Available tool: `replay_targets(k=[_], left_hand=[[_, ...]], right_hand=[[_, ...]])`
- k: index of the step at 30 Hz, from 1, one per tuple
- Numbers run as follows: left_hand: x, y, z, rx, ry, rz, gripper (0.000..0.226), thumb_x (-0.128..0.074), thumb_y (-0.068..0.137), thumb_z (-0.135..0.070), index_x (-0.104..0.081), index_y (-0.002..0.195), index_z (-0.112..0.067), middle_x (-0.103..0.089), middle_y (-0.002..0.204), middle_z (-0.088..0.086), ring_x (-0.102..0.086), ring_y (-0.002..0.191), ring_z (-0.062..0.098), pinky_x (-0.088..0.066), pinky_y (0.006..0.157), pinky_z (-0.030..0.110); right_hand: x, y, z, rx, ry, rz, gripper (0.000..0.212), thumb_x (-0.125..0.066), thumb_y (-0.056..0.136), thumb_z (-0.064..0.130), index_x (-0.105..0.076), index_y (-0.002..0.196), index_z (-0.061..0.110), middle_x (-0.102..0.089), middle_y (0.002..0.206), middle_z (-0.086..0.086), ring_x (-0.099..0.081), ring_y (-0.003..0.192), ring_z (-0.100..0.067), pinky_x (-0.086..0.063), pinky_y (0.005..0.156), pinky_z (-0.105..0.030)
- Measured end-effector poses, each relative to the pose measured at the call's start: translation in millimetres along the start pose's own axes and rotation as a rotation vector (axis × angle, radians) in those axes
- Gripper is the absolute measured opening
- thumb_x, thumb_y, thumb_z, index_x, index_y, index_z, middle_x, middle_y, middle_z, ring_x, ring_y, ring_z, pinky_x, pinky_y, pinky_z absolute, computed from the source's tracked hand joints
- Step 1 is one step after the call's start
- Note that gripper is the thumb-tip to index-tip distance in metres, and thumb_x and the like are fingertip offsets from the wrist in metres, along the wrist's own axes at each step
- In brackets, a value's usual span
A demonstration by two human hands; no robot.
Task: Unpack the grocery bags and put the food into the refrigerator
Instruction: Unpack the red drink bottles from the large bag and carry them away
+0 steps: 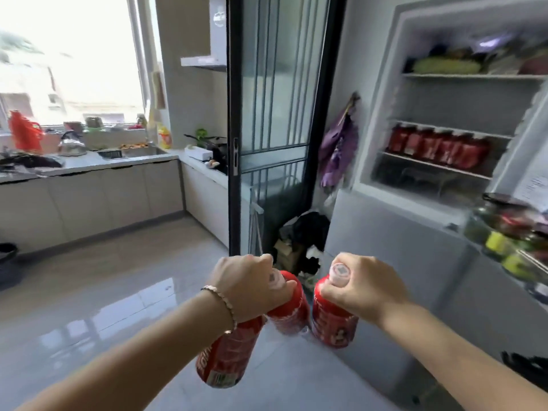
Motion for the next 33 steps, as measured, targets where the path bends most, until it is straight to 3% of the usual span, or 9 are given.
replay_targets(k=[4, 7, 14, 18, 22, 25, 28, 30, 33], left_hand=[[-22, 102, -27, -0.102, -0.045, 0.012, 0.047, -0.040, 0.083, -0.065, -0.037, 0.065, -0.021, -0.042, 0.056, -0.006, -0.044, 0.058, 0.015, -0.036, 0.062, 0.026], [-36, 182, -46, -0.200, -0.047, 0.003, 0.049, -0.039, 0.083, -0.065, -0.030, 0.063, -0.021, -0.040, 0.058, -0.006, -0.044, 0.062, 0.017, -0.036, 0.063, 0.026], [-40, 385, -89, -0.410, -0.136, -0.122, 0.044, -0.038, 0.081, -0.068, -0.043, 0.073, -0.025, -0.045, 0.061, -0.009, -0.047, 0.062, 0.013, -0.035, 0.064, 0.024], [-40, 491, -122, -0.448, -0.186, -0.211, 0.045, -0.037, 0.083, -0.066, -0.040, 0.072, -0.023, -0.051, 0.069, -0.008, -0.050, 0.066, 0.016, -0.035, 0.064, 0.027], [-44, 585, -154, -0.464, -0.237, -0.318, 0.045, -0.039, 0.087, -0.060, -0.037, 0.064, -0.021, -0.046, 0.061, -0.008, -0.050, 0.067, 0.019, -0.036, 0.067, 0.027], [-48, 650, -178, -0.448, -0.252, -0.388, 0.045, -0.036, 0.087, -0.062, -0.040, 0.069, -0.022, -0.043, 0.060, -0.009, -0.049, 0.066, 0.020, -0.036, 0.068, 0.027], [-54, 713, -205, -0.457, -0.217, -0.481, 0.045, -0.034, 0.088, -0.063, -0.037, 0.068, -0.022, -0.042, 0.059, -0.009, -0.045, 0.061, 0.017, -0.036, 0.066, 0.027], [-57, 754, -222, -0.458, -0.200, -0.546, 0.047, -0.033, 0.089, -0.063, -0.031, 0.066, -0.022, -0.041, 0.059, -0.009, -0.045, 0.061, 0.017, -0.036, 0.065, 0.027], [-64, 808, -245, -0.457, -0.210, -0.611, 0.045, -0.033, 0.088, -0.062, -0.037, 0.075, -0.019, -0.045, 0.063, -0.008, -0.048, 0.066, 0.019, -0.037, 0.066, 0.028]], right_hand=[[14, 63, -60, -0.099, -0.019, -0.088, 0.028, -0.062, 0.072, 0.044, -0.058, 0.080, 0.017, -0.065, 0.081, 0.001, -0.060, 0.081, -0.025, -0.041, 0.063, -0.027], [30, 116, -96, -0.145, -0.037, -0.127, 0.024, -0.062, 0.075, 0.042, -0.056, 0.080, 0.019, -0.063, 0.081, 0.001, -0.056, 0.076, -0.022, -0.034, 0.053, -0.024], [84, 256, -180, -0.322, -0.040, -0.303, 0.017, -0.058, 0.079, 0.039, -0.051, 0.081, 0.025, -0.056, 0.073, 0.011, -0.053, 0.071, -0.013, -0.033, 0.052, -0.020], [113, 333, -233, -0.380, 0.000, -0.499, 0.017, -0.057, 0.081, 0.034, -0.050, 0.093, 0.024, -0.056, 0.077, 0.010, -0.054, 0.071, -0.011, -0.041, 0.058, -0.024], [143, 401, -290, -0.388, -0.020, -0.762, 0.024, -0.057, 0.086, 0.031, -0.052, 0.106, 0.019, -0.052, 0.082, 0.009, -0.047, 0.070, -0.011, -0.033, 0.055, -0.025], [162, 455, -339, -0.390, -0.024, -0.884, 0.027, -0.056, 0.086, 0.032, -0.053, 0.109, 0.019, -0.052, 0.088, 0.006, -0.051, 0.084, -0.021, -0.035, 0.066, -0.028], [176, 511, -391, -0.341, -0.027, -1.016, 0.023, -0.056, 0.085, 0.030, -0.054, 0.103, 0.016, -0.055, 0.085, 0.005, -0.050, 0.079, -0.018, -0.033, 0.063, -0.028], [184, 547, -422, -0.341, -0.024, -1.054, 0.019, -0.055, 0.085, 0.030, -0.054, 0.098, 0.017, -0.053, 0.082, 0.006, -0.048, 0.077, -0.016, -0.030, 0.058, -0.028], [188, 594, -466, -0.399, -0.029, -1.003, 0.019, -0.053, 0.087, 0.032, -0.054, 0.100, 0.018, -0.051, 0.084, 0.008, -0.050, 0.080, -0.017, -0.029, 0.058, -0.027]])
Point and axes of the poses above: each hand's wrist, its own y-axis towards the middle knuckle, its own x-axis out of the back of the hand, z = x × y, the point moved 1 cm from there along y, towards the middle knuckle
